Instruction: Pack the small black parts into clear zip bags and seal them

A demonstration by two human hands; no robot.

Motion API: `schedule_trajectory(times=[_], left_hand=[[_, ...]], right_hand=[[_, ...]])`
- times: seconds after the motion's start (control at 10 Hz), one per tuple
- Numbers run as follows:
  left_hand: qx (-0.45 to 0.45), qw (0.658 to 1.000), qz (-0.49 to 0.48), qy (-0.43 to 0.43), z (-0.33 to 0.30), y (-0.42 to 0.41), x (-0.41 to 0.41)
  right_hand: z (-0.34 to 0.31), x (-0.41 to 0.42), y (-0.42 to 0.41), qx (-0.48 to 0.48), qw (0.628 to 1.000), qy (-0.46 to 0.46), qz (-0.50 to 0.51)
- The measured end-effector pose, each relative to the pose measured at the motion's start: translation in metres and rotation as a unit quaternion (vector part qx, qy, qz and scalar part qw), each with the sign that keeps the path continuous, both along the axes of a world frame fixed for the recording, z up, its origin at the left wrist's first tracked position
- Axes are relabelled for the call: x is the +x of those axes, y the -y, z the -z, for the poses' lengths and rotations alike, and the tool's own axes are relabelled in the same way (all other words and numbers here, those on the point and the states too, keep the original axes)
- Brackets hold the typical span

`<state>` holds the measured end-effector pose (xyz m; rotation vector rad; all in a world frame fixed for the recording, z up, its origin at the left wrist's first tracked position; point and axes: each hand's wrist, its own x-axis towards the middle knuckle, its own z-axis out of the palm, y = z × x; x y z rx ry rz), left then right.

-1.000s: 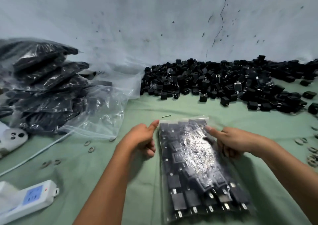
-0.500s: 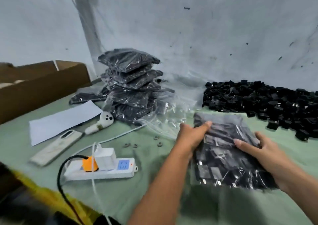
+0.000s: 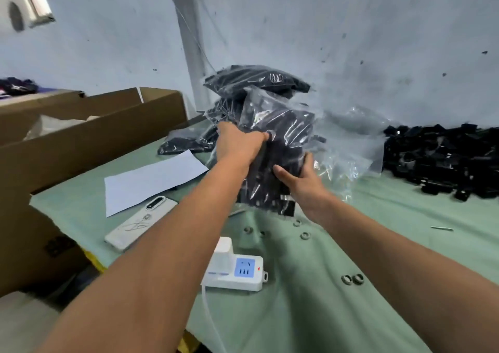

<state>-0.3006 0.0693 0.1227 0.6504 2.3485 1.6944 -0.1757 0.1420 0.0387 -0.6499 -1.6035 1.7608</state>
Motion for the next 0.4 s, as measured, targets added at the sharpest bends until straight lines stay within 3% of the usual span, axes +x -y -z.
schedule_trajectory(times=[0.1, 0.3, 0.4], left_hand=[[-0.055, 0.998, -0.025, -0.029, 0.023, 0.002, -0.019], [-0.156, 0.985, -0.051, -0.052, 0.040, -0.006, -0.015], [-0.169, 0.975, -0.106, -0.097, 0.029, -0.015, 0.011]], right_hand=[[0.008, -0.028, 0.005, 0.038, 0.987, 0.157, -0.016], [0.006, -0.020, 0.002, 0.068, 0.976, 0.208, -0.016], [0.006, 0.006, -0.003, 0.074, 0.975, 0.206, 0.034]])
